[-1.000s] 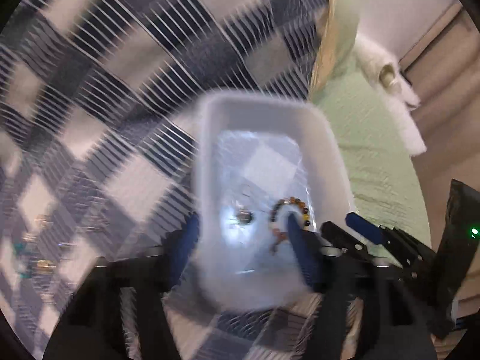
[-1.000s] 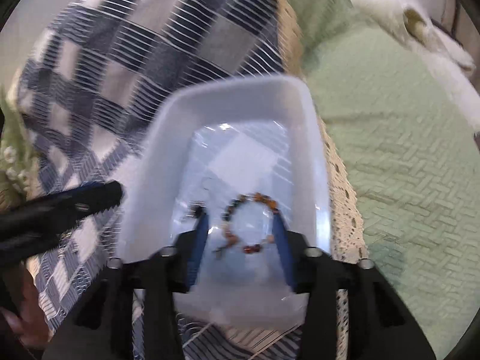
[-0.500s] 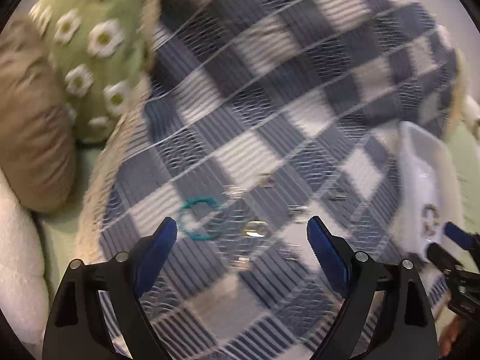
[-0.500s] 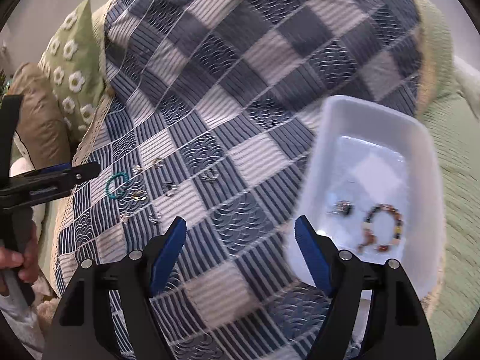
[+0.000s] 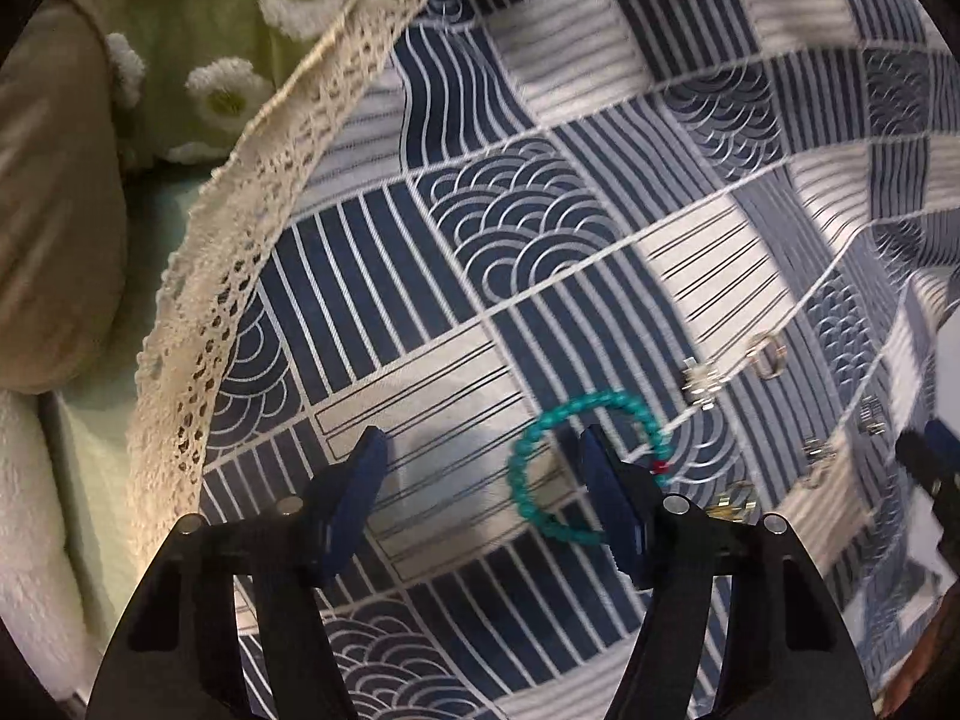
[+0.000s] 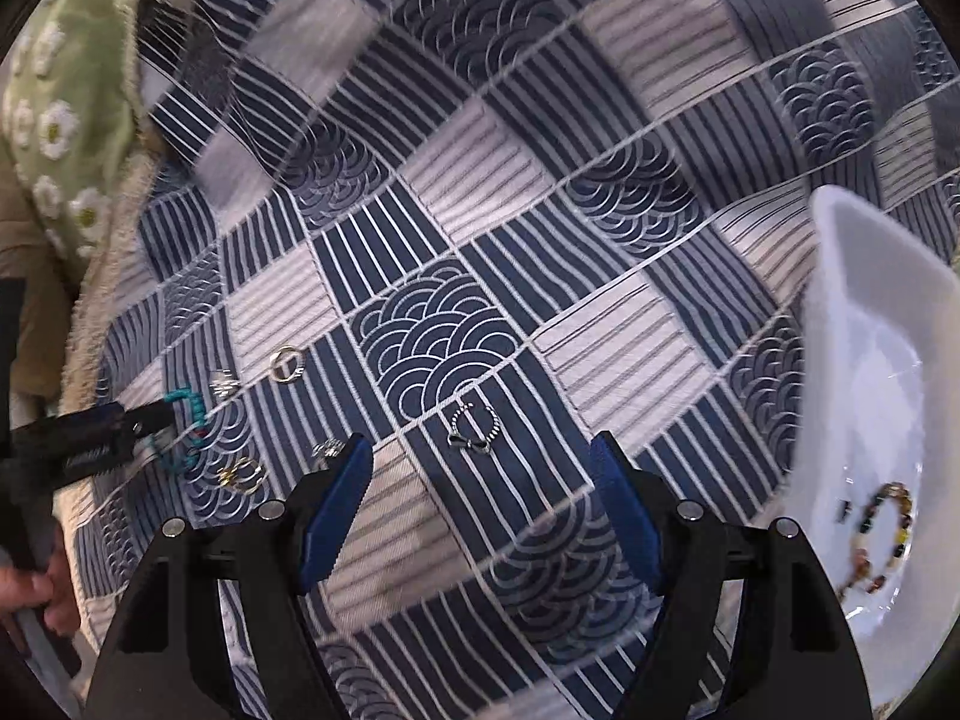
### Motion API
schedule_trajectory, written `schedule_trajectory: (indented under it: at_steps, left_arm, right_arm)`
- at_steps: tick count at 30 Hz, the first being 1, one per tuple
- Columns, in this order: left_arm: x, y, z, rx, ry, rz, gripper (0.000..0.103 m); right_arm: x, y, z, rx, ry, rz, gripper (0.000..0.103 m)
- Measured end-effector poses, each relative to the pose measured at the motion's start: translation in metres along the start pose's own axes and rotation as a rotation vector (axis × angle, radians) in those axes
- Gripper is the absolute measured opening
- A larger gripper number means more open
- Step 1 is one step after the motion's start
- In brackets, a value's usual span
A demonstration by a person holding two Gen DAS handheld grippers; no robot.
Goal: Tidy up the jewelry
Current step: 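Grasp the teal bead bracelet with the left tool while the right tool grasps the silver bow ring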
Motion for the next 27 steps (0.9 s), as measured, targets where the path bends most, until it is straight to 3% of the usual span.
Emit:
schedule_trajectory:
  at_steps: [6,9,12,14,23,27]
  left_arm:
    - [0.007,0.003,-0.002,0.022,0.028,0.037,0.063]
    - [0.013,0.001,-0.004,0.027,0.037,0.028,0.054]
    - [0.023,-0.004,-0.005,0.026,0.054,0.026,0.031]
    - [0.027,-0.007,-0.006,0.022,0.051,0.017,0.006]
    - [0.029,-0.025,-0.005,0.053,-0.012,-0.057,0.005]
    - [0.046,-0.070,-0.003,0.140,-0.004,-0.128,0.005]
  right_arm:
    - [-0.011,0.020,0.001,-0.019,-0.028,-0.027,0.059]
    - [-0.010,0.028,-0.002,-0.044,-0.032,-0.047,0.049]
    - [-0.005,0.030,-0.002,-0.039,-0.027,-0.077,0.032]
    - [-0.001,0.029,-0.001,-0.036,-0.012,-0.083,0.020]
    - [0.000,0.003,0.002,0.003,0.008,-0.005,0.020]
    - [0.004,-0.028,0.013,0.042,0.018,0.044,0.020]
Point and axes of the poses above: each gripper's, at about its wrist camera, not at the fingertips, and y roughly the way its jaws point, x to its right, z to its top, the point moved 2 cm from there along y, roughly the way its jaws point, and after that the axes turned 11 degrees about y, right-handed, at the moved point
